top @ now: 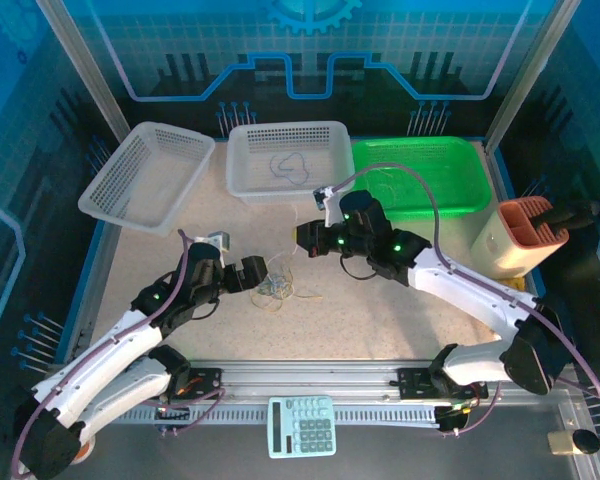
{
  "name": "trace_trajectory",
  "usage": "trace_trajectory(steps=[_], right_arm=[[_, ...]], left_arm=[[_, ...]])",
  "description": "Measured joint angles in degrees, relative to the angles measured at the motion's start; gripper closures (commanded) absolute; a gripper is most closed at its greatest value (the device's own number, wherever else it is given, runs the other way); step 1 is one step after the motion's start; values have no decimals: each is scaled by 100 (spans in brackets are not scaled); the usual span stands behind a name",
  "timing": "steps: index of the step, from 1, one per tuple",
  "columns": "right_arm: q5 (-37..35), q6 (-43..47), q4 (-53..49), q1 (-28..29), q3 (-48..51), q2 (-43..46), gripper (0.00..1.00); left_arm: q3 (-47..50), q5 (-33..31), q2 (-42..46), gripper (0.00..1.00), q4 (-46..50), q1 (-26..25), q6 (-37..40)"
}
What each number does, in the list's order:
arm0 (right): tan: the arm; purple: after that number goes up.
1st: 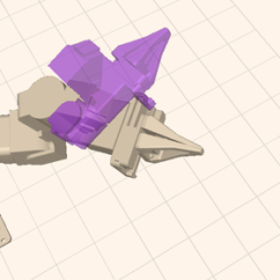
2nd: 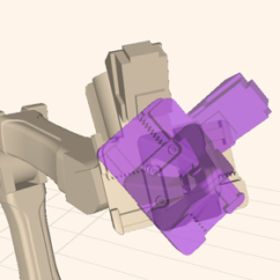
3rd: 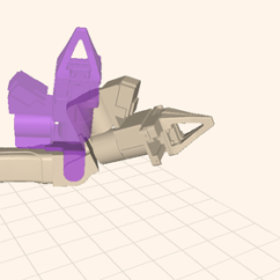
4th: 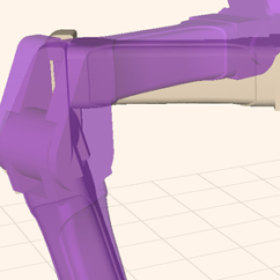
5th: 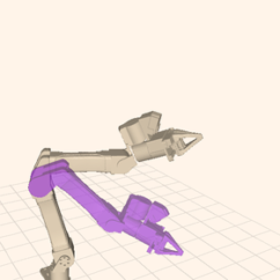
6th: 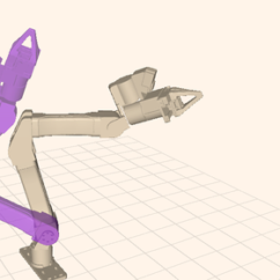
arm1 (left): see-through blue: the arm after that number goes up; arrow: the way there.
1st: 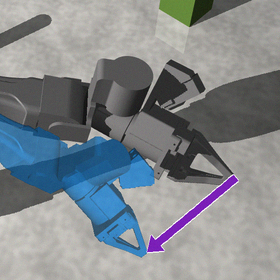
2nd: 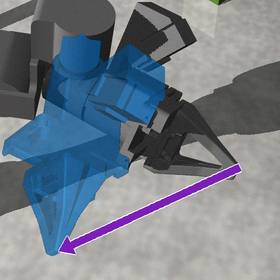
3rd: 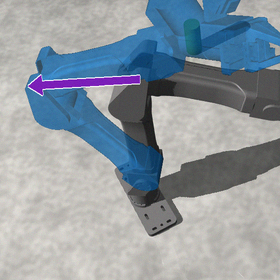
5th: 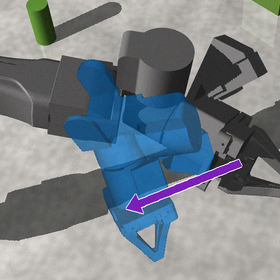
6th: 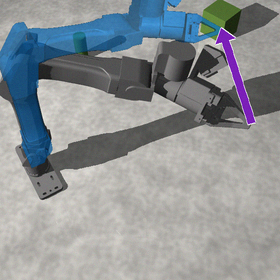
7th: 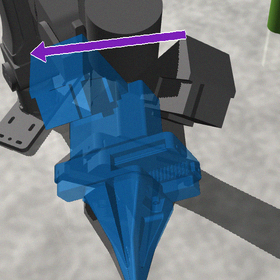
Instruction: Untangle the cables
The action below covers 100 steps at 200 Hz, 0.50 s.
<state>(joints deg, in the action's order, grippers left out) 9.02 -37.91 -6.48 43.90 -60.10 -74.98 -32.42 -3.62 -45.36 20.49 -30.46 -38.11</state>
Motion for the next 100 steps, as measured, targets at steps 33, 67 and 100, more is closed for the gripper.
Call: trace_trajectory(steps=[33, 67, 100], right_arm=[[-2, 46, -90, -2, -79, 87, 100], [50, 48, -118, 28, -219, 166, 100], [179, 44, -2, 90, -299, 332, 100]], left_arm=[[0, 339, -70, 2, -160, 0, 249], [-2, 664, -313, 4, -306, 0, 616], [-2, 778, -315, 3, -450, -2, 890]])
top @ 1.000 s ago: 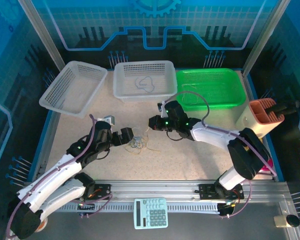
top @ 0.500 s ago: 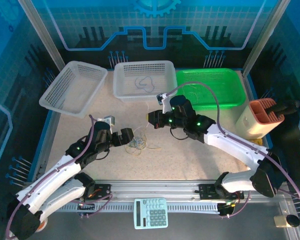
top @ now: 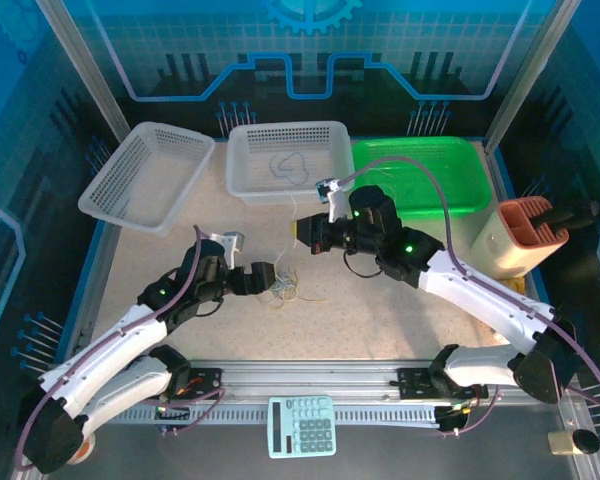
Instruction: Untangle the cables
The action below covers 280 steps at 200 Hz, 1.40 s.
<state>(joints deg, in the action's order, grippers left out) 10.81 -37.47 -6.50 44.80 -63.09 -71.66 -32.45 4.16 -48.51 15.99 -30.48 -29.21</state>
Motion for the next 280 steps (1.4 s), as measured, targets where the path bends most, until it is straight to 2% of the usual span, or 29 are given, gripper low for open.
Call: trace_trajectory(steps=[53, 92, 117, 131, 220, 280], right_arm=[[39, -22, 31, 28, -238, -28, 100], [61, -20, 2, 133, -752, -186, 100], [87, -20, -4, 155, -986, -221, 100], [122, -22, -15, 160, -1091, -229, 100], [219, -404, 256, 164, -1617, -229, 100], [227, -470, 376, 146, -1937, -219, 100]], left_arm=[[-273, 448, -59, 4, -643, -79, 437], [-496, 623, -730, 26, -1204, -199, 728], [-472, 686, -1143, 45, -1493, -216, 706], [-372, 697, -1244, 51, -1740, -238, 699], [592, 702, -1663, 62, -2680, -249, 625], [752, 662, -1919, 63, -3001, -249, 520]])
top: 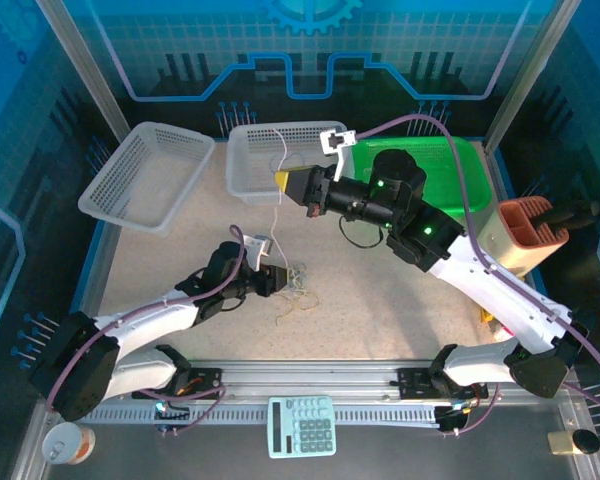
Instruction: Untangle the cables
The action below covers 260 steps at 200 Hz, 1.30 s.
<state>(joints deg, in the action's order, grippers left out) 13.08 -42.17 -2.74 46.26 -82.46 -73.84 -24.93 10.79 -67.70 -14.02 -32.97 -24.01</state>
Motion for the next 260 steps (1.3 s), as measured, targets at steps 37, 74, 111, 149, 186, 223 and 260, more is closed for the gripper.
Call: trace_trajectory(steps=[37, 74, 111, 149, 186, 223, 260], right_arm=[[-33, 7, -26, -129, -92, 103, 100], [-35, 22, -87, -365, -433, 151, 100], [4, 155, -66, -404, -811, 243, 100], [15, 195, -55, -468, -793, 372, 100], [87, 170, -24, -470, -640, 352, 100], [140, 107, 76, -470, -640, 225, 100], [157, 105, 87, -428, -640, 76, 100]], left_arm=[[72, -2, -2, 63, -92, 0, -4], [109, -2, -2, 63, -133, 0, -4], [109, -24, -2, 61, -136, 0, -7], [109, -81, 153, 36, -81, -11, -98], [109, -142, 684, 25, 98, -59, -153], [85, -146, 885, 23, 192, -175, -151], [-186, -149, 538, 21, 203, -415, -149]])
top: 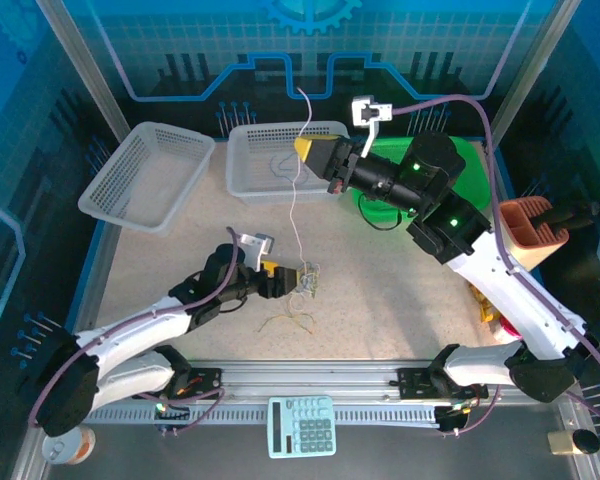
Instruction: Untangle the cables
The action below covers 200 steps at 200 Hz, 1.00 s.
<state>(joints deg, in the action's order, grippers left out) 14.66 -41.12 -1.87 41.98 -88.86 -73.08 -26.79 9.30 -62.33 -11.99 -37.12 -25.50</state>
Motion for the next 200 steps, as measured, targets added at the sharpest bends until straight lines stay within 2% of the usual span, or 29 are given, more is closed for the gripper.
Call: trace_trajectory(steps=[33, 50, 57, 72, 94, 109, 122, 145, 177, 200], right_arm=[[2, 0, -2, 87, -2, -81, 100], [50, 0, -7, 116, -17, -85, 100], [74, 0, -26, 122, -55, -90, 100], [92, 2, -90, 122, -219, -120, 100], [105, 59, -278, 120, -647, -160, 100], [105, 146, -382, 109, -990, -160, 100], [98, 243, -426, 68, -1270, -151, 100], [39, 393, -446, -120, -1589, -90, 100], [-166, 621, -481, -398, -1694, 7, 100], [-566, 929, -518, -501, -1558, 72, 100]], left_arm=[[-262, -48, -608, 21, -170, -170, 4], [-400, -188, -955, 26, -291, -214, 11], [-433, -251, -1080, 30, -350, -216, 13], [-476, -409, -1333, 47, -461, -225, -2], [-481, -498, -1609, 65, -531, -236, 52], [-479, -522, -1714, 70, -562, -238, 66], [-450, -546, -1733, 70, -645, -238, 42], [-356, -566, -1733, 62, -739, -238, 46], [-293, -612, -1672, 43, -697, -238, 42], [-293, -612, -1473, 28, -629, -238, 83]])
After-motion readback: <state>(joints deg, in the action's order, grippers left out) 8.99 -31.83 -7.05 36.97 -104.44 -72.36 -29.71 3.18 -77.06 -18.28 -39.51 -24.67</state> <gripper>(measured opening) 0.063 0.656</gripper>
